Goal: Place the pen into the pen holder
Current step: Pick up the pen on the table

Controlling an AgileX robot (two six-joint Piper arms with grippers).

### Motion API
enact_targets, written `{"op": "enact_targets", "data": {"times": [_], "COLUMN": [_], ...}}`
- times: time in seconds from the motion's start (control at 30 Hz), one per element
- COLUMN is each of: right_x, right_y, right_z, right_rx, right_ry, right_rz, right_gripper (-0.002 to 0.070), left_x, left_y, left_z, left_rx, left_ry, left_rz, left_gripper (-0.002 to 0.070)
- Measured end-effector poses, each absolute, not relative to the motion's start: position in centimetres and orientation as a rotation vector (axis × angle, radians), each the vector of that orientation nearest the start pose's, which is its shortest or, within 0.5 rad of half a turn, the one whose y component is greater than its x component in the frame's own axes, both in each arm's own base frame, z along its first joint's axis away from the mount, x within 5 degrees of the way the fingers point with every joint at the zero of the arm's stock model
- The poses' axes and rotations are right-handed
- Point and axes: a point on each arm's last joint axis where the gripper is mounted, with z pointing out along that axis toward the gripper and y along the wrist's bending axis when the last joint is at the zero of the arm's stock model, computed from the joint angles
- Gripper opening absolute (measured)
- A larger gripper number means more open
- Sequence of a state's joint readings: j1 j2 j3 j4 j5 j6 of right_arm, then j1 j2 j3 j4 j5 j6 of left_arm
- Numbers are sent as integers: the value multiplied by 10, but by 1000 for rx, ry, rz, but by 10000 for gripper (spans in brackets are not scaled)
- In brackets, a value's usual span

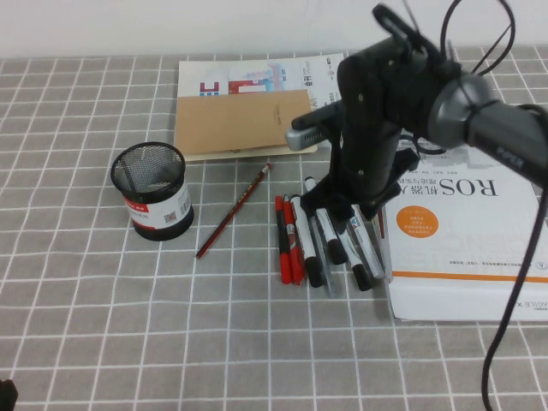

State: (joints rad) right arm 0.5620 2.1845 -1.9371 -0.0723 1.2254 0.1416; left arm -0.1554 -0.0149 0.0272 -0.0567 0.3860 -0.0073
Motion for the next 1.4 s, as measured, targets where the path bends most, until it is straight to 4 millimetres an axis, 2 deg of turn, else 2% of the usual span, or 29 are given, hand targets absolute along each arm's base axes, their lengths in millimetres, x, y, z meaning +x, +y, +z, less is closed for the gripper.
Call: {"op": "enact_targets", "data": {"times": [0.13, 0.3, 0.5, 0.63, 0.73, 1.07, 1.13, 1.23, 1.4], "right_x": [398, 399, 399, 399, 397, 399, 400, 402, 403], "right_y": [239, 237, 240, 246, 249, 256, 259, 263, 265], "right_z": [214, 214, 208, 193, 194, 193, 193, 181, 180], "right_rx": [-667, -677, -681, -702, -719, -728, -719, -713, -714], "right_ry": [2875, 2864, 2882, 2923, 2916, 2910, 2914, 2935, 2930], "right_rz": [-67, -105, -75, -42, -40, -28, 6, 42, 54], "right_gripper": [318, 318, 319, 319, 319, 225, 218, 214, 209], "left_x": [51, 51, 51, 51, 51, 51, 51, 51, 51], "left_y": [-10, -10, -10, -10, -10, -10, -10, -10, -10], "left_z": [170, 170, 170, 170, 170, 170, 170, 170, 170], "left_rx": [105, 105, 105, 105, 105, 105, 105, 105, 105], "left_ry": [1882, 1882, 1882, 1882, 1882, 1882, 1882, 1882, 1882], "left_rz": [-168, -168, -168, -168, -168, -168, -168, -168, -168], "left_gripper": [-5, -5, -5, -5, -5, -5, -5, -5, -5]}}
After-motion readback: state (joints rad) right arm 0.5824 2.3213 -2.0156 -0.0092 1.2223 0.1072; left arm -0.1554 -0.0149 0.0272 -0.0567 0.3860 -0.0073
